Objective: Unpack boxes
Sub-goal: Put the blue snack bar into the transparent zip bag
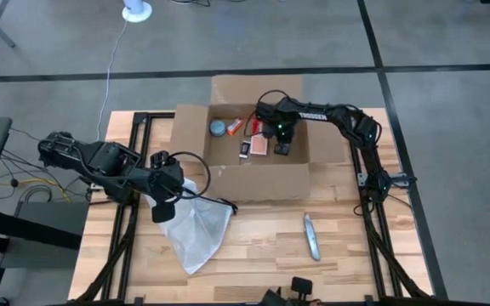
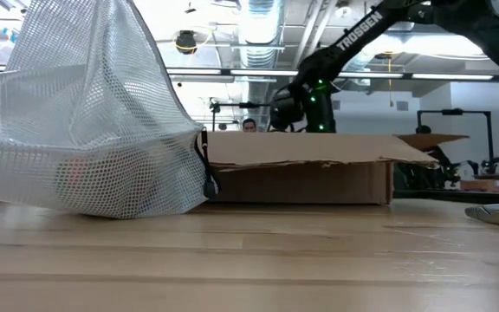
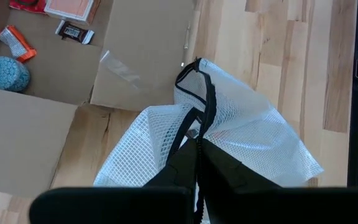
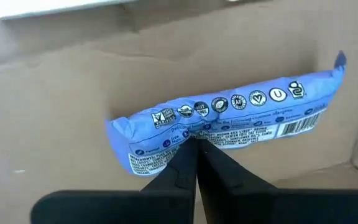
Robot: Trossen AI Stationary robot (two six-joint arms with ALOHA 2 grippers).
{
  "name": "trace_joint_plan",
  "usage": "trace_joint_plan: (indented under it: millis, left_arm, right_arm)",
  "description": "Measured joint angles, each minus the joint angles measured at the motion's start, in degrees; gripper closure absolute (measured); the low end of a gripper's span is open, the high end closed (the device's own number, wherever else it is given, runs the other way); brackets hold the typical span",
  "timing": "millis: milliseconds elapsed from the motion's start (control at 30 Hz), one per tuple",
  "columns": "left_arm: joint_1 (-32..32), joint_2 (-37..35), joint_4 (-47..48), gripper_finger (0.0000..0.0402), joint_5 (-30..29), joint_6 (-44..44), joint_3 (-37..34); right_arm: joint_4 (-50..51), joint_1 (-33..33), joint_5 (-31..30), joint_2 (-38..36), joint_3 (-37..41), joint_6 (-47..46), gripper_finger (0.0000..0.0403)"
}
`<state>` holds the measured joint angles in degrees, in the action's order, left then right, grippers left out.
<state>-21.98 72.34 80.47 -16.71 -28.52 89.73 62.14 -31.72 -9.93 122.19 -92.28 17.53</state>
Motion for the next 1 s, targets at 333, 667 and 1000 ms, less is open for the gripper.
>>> trace_joint_plan:
  millis: [333,667,1000]
  left_arm:
    - [0.0,-0.02,-0.18,0.0402,0.75,-1.35,0.0]
    - [0.01,-0.02,-0.11,0.0402,3.0,-1.44,0.0]
    - [0.02,-0.02,1.33,0.0402,3.39,-1.31,0.0]
  right_arm:
    - [5.74,-1.44,0.29,0.02,-1.92,-16.76,0.0374]
    - [3.53,-4.45,12.13,0.0,-5.01,-29.25,0.0227]
    - [-3.07,-4.45,11.35,-0.01,-1.19,-35.71,0.0086]
